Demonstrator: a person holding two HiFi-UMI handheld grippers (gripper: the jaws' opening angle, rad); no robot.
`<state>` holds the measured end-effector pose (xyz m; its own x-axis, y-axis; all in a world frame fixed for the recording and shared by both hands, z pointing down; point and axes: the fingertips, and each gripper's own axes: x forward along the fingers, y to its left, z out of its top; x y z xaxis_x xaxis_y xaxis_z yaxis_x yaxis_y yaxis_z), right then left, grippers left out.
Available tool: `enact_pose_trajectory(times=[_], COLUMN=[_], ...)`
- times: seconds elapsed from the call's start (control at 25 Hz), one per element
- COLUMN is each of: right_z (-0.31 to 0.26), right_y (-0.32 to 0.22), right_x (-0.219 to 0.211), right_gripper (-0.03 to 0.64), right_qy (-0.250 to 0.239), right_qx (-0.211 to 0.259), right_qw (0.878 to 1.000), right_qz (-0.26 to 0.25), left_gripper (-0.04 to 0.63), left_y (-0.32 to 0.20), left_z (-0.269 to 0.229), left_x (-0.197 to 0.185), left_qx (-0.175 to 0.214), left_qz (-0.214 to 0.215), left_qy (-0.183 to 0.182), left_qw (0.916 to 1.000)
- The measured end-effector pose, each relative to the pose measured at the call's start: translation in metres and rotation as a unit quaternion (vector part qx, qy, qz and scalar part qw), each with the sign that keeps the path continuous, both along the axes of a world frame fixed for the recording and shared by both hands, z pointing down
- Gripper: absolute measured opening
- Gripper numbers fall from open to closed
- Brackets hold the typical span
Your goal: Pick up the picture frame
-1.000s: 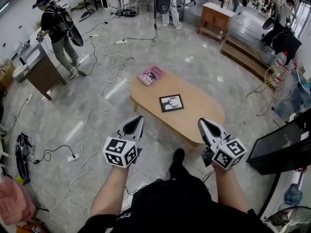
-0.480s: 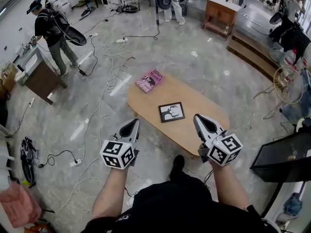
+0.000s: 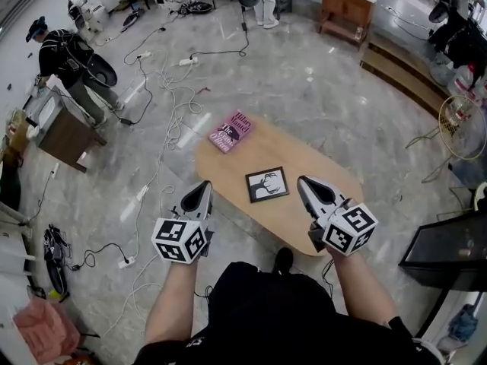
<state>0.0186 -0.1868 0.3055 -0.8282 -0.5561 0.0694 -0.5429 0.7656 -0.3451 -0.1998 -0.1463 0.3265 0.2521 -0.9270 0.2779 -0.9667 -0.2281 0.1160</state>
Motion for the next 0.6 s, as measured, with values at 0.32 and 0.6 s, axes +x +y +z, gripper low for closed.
enact_pose_trajectory(times=[0.32,0.6], right_z=[0.010,0.025], right_y=[-0.028,-0.040], right_x=[-0.023,-0.049], right_gripper=[0.006,0.006], right_qy=[0.034,0.081], right_qx=[-0.006,-0.020], right_qw=[0.999,0.996], right_qz=[0.020,0.035], left_gripper=[0.009,0.009], left_y=[-0.042,-0.073], left_z=[0.016,0.031], left_x=[-0.016,-0.038], left_qx=[0.004,0.002], left_qz=[0.032,0.071], left_qy=[-0.027,-0.001], left_qw=[0.9991,0.9975])
